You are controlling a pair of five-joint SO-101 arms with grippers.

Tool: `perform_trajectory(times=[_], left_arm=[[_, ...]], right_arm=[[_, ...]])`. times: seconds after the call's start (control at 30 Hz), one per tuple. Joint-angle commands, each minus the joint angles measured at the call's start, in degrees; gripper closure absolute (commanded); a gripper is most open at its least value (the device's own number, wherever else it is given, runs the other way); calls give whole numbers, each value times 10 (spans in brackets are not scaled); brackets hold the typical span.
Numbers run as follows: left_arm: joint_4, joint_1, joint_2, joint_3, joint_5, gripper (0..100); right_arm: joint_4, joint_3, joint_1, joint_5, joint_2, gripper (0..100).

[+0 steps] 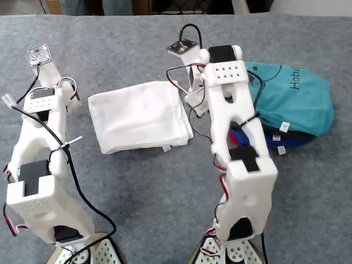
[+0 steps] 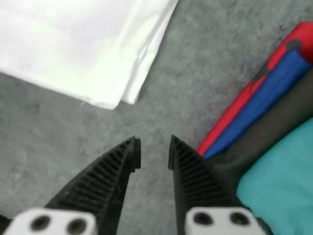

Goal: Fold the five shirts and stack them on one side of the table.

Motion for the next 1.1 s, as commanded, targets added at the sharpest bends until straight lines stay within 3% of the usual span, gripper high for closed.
perform_trajectory(times=[0.0,0.1,0.27,0.4,0.47,0.63,0.7,0.93,1.07], left_arm=[[-10,-4,-30,-2,4,971],[-22,-6,-30,-2,4,971],[-25,10,-35,-2,4,971],[-25,12,-33,-2,4,971],[-25,11,-32,-2,4,971],[-25,9,-31,-2,4,971],[-24,12,-31,-2,4,971],[-25,7,-31,-2,4,971],[-25,7,-31,-2,4,971]], right_arm=[[9,88,-19,-2,-99,882],[-2,173,-40,-11,-164,881],[-97,309,-49,-156,-269,881],[-197,436,-93,-212,-303,871],[-244,484,-119,-256,-303,815],[-339,507,-154,-399,-303,534],[-372,507,-169,-444,-303,468],[-486,507,-193,-560,-291,509],[-496,471,-194,-607,-225,511]])
